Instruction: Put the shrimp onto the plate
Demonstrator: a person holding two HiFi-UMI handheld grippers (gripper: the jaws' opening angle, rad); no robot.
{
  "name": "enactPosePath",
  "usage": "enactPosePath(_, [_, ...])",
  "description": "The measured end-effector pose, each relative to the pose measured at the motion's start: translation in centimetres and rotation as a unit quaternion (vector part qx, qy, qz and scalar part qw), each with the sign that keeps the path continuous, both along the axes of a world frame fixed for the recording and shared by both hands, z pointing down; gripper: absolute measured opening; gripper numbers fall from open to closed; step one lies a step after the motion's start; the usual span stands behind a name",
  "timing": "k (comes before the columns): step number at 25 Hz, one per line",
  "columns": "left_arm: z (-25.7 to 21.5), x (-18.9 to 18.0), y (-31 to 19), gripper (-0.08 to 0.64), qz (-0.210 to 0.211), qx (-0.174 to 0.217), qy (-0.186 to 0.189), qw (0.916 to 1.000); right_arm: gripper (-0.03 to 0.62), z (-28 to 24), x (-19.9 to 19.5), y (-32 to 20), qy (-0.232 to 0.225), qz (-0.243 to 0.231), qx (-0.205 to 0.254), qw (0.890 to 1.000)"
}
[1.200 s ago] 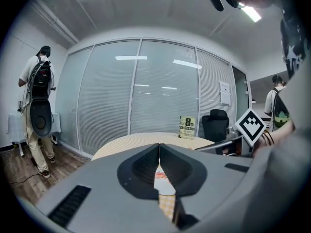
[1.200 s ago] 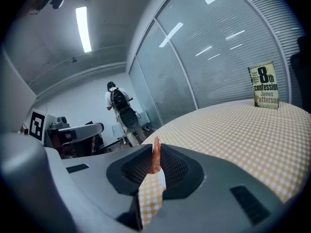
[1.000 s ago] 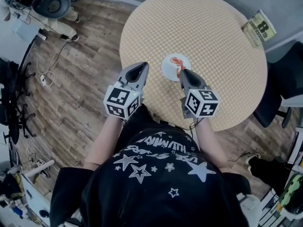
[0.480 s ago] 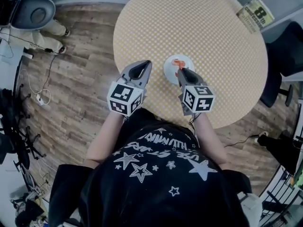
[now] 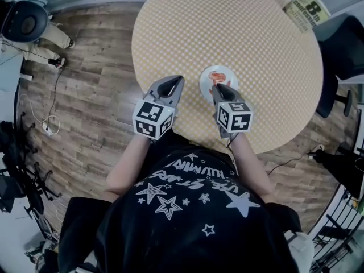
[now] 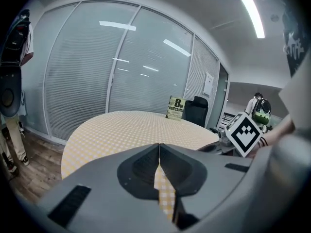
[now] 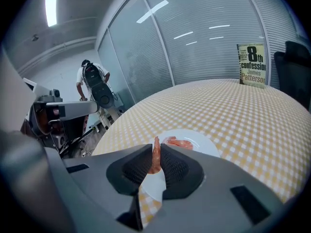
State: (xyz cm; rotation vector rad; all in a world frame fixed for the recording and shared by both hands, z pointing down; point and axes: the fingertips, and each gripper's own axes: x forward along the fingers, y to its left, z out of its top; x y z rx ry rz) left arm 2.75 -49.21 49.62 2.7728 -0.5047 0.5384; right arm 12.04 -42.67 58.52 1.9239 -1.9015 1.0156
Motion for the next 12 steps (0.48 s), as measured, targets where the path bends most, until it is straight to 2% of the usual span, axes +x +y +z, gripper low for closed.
enactPosePath(12, [1.7,-1.0,-1.7,0.009,0.007,-0.014,-0.013,0.9998,0.061,2.8,-0.3,-0.2,0.021,0.015,-0.049,0.998])
